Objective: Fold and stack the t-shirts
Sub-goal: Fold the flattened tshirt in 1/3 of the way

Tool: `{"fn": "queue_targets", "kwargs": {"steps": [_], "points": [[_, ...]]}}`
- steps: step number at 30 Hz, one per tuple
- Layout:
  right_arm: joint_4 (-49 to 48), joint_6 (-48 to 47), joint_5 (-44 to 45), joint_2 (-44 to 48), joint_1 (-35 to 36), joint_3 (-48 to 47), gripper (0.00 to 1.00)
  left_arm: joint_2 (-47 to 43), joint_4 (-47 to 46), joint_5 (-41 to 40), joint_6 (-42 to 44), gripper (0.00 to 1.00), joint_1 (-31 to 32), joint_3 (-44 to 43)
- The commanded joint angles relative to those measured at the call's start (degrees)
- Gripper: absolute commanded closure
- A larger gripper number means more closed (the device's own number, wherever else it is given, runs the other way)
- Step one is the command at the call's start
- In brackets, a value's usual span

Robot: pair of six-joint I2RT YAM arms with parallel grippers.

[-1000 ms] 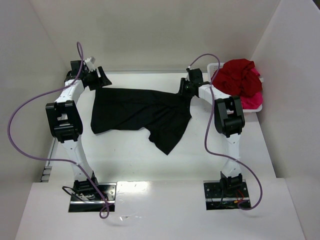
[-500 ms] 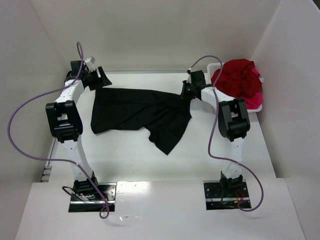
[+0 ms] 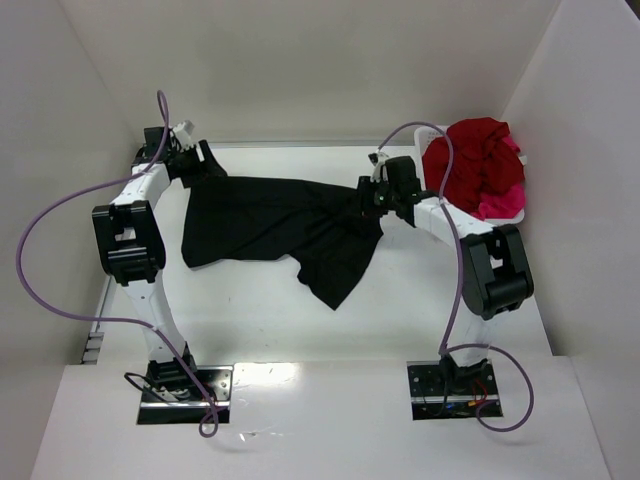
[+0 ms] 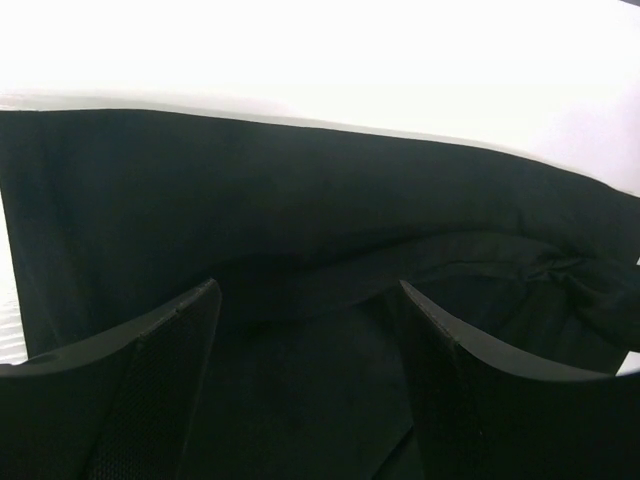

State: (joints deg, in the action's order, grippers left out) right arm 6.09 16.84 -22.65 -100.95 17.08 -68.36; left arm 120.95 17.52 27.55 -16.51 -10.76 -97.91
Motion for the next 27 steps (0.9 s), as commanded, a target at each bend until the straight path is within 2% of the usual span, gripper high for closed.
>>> {"fn": "queue_targets", "kwargs": {"steps": [1,3,7,12,20,27], "points": [[-0.6,-0.8,-2.7,2.8,0.8,1.9,0.59,-3.0,-1.8,2.1,0.6,0.21,0.1,0.3],[-0.1,0.6,2.7,4.0,0.8,2.7,0.26,-3.0,-1.8,2.1,0.6,0.21,0.1,0.8],[-1.7,3.0,11.2,8.4,0.8,3.3,0.07,-2.5,-1.8,2.1,0.6,0.21,0.1,0.8],[-1.7,5.7,16.9,6.8,0.8,-0.1,0.02,-1.4,-1.8,2.1,0.6,0.21,0.7,0.3],[-2.0,5.5,16.4,-5.0,0.8,-4.9,0.04,-1.4,-1.3,1.5,1.7,0.21,0.7,0.3],[-1.4,2.7,13.3,-12.2,0.8,-9.4,0.10,-1.4,-0.7,1.0,2.2,0.21,0.7,-0.4]]}}
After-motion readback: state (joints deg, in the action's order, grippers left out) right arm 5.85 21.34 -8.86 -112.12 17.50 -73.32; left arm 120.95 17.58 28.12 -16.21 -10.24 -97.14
